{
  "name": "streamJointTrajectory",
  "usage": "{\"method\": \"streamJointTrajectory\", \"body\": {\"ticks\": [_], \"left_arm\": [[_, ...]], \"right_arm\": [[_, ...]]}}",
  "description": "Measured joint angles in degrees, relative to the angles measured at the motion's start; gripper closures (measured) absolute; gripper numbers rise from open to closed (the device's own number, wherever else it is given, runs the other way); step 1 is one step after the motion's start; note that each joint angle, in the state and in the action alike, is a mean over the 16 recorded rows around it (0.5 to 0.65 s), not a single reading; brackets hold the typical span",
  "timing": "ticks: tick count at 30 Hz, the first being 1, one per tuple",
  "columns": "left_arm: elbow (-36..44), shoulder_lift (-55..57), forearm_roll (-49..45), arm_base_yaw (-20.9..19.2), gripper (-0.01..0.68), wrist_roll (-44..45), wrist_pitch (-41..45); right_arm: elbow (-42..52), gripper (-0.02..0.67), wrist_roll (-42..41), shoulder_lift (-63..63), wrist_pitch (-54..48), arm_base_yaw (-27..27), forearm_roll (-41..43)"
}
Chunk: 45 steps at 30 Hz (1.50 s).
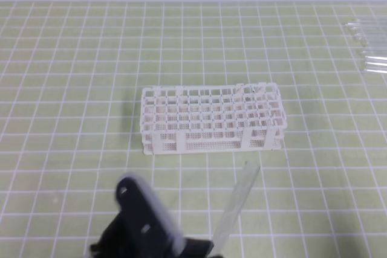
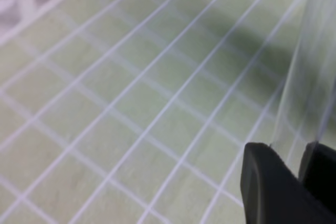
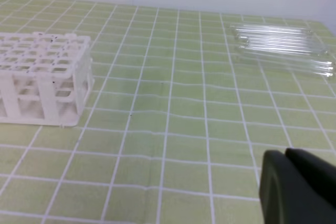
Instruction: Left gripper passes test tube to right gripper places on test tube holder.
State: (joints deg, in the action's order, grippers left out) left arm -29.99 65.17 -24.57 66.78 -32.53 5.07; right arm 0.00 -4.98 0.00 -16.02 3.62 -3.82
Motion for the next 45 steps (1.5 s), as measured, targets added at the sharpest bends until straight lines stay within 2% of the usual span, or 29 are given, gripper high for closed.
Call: {"method": "streamJointTrajectory", "body": {"ticks": [3, 7, 26, 29, 41, 45], "left_arm": [[3.7, -3.4, -2.1, 0.0, 0.669, 0.1, -4.9], [5.7, -5.7, -4.4, 0.0, 0.668, 0.1, -7.0], [6.2, -6.4, -6.4, 0.0, 0.666, 0.2, -5.3], [6.2, -6.4, -6.4, 0.0, 0.667, 0.2, -5.3], [6.2, -6.4, -6.5, 0.0, 0.668, 0.1, -5.3], [6.2, -6.3, -7.0, 0.0, 0.668, 0.1, -5.3]], "right_arm": [[0.0, 0.650, 0.0, 0.0, 0.0, 0.0, 0.0], [0.0, 0.650, 0.0, 0.0, 0.0, 0.0, 0.0], [0.0, 0.650, 0.0, 0.0, 0.5, 0.0, -2.1], [0.0, 0.650, 0.1, 0.0, 1.9, 0.0, -9.0], [0.0, 0.651, 0.1, 0.0, 12.1, 0.0, -55.5], [0.0, 0.651, 0.0, 0.0, 14.9, 0.0, -63.7]]}}
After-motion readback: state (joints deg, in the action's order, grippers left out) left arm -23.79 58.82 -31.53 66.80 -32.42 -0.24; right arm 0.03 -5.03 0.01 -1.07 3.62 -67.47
